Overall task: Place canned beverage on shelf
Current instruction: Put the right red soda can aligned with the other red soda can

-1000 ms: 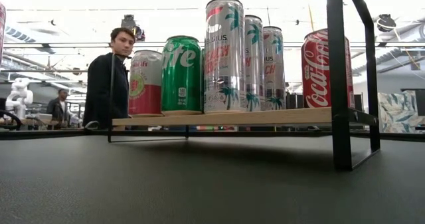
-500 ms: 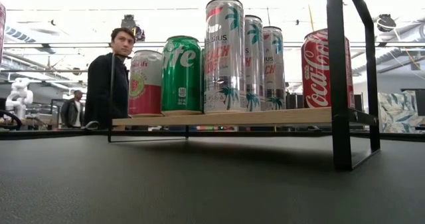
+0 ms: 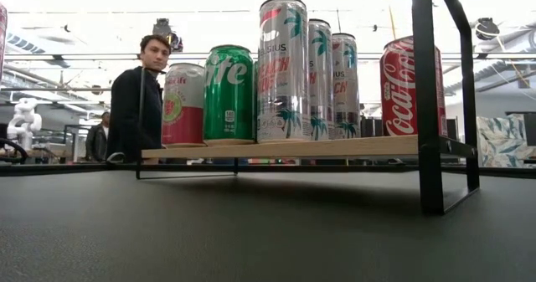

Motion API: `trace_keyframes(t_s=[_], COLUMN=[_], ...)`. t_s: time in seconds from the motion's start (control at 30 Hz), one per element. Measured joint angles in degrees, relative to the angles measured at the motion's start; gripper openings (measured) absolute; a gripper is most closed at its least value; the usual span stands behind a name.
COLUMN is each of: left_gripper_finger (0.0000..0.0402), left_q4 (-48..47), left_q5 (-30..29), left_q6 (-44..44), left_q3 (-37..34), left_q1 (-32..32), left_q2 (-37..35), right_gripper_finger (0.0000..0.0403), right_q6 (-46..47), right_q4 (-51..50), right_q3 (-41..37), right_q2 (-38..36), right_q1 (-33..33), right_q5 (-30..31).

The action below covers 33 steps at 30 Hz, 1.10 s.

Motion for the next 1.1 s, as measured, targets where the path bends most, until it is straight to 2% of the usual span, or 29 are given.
trace_keyframes(t_s=[0.23, 0.53, 0.93, 1.1], left_gripper_finger=[0.0393, 0.0393, 0.0393, 0.0393], left_q4=[0.0, 0.0, 0.0, 0.0], left_q5=[0.02, 0.02, 0.02, 0.04], left_q6=[0.04, 0.04, 1.26, 1.53], left_q3=[0.0, 0.0, 0.0, 0.0], left_q1=[0.0, 0.0, 0.0, 0.0], left_q2=[0.0, 0.0, 0.0, 0.0], right_gripper_finger=[0.0381, 0.038, 0.0377, 0.0377], right_q6=[1.04, 1.02, -2.09, -1.29], right_q4=[0.79, 9.26, 10.04, 9.45], right_q3=[-3.77, -8.67, -9.79, -9.79], right_q2=[0.0, -0.02, -0.02, -0.02], right_q1=[-0.05, -1.74, -4.32, -4.55], right_q5=[-0.06, -3.2, -3.36, -5.78])
